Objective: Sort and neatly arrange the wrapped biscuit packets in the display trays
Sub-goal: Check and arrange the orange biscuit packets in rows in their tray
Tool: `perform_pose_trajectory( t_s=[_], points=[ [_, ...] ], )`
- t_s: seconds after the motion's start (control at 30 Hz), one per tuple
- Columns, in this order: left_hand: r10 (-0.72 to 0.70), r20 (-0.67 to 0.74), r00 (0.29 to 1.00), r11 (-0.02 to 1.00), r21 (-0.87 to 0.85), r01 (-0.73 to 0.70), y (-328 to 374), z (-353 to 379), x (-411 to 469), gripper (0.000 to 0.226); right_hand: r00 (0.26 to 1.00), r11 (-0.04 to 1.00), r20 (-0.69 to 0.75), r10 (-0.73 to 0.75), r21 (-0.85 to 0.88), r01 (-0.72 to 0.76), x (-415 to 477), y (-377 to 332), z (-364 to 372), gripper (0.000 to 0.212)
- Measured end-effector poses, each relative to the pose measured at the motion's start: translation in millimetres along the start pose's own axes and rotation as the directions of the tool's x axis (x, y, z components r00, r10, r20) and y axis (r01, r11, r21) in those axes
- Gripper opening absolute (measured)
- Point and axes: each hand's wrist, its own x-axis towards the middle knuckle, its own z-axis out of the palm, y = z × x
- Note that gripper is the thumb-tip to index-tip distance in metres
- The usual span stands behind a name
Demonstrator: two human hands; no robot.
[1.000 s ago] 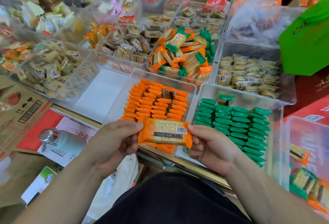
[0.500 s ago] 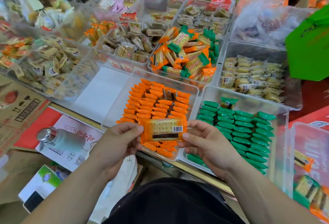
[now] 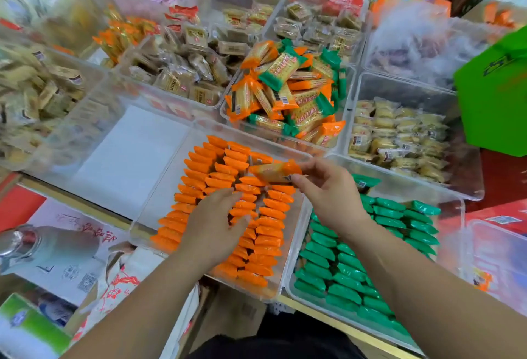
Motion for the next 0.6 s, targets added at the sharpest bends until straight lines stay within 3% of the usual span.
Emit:
perform_pose_trajectory(
  t_s=[0.07, 0.13, 0.3, 0.47, 0.6],
  points=[
    [0.016, 0.104, 0.994, 0.961, 0.275, -0.045, -13.4, 15.2, 11.5, 0.064, 0.997, 0.979, 0.005, -0.081, -0.190, 0.081, 23.0, 5.0, 9.9, 0.010],
    [-0.005, 0.184, 0.983, 0.908, 0.412, -0.073, -24.4, 27.9, 16.0, 0.066, 0.988, 0.930, 0.025, -0.155, -0.332, 0.154, 43.0, 12.7, 24.1, 0.006],
    [0.003, 0.179, 0.984, 0.904, 0.421, -0.079, -34.8, 35.8, 12.1, 0.085, 0.974, 0.804, 0.129, -0.184, -0.551, 0.225, 77.8, 30.3, 56.2, 0.016],
    [0.019, 0.172, 0.985, 0.908, 0.408, -0.089, -36.6, 36.9, 13.8, 0.078, 0.954, 0.629, 0.282, -0.099, -0.726, 0.279, 90.6, 39.1, 78.3, 0.017],
    [0.005, 0.192, 0.981, 0.903, 0.421, -0.087, -39.9, 38.8, 13.4, 0.069, 0.902, 0.494, 0.397, -0.171, -0.757, 0.427, 91.8, 48.1, 84.2, 0.026]
  ],
)
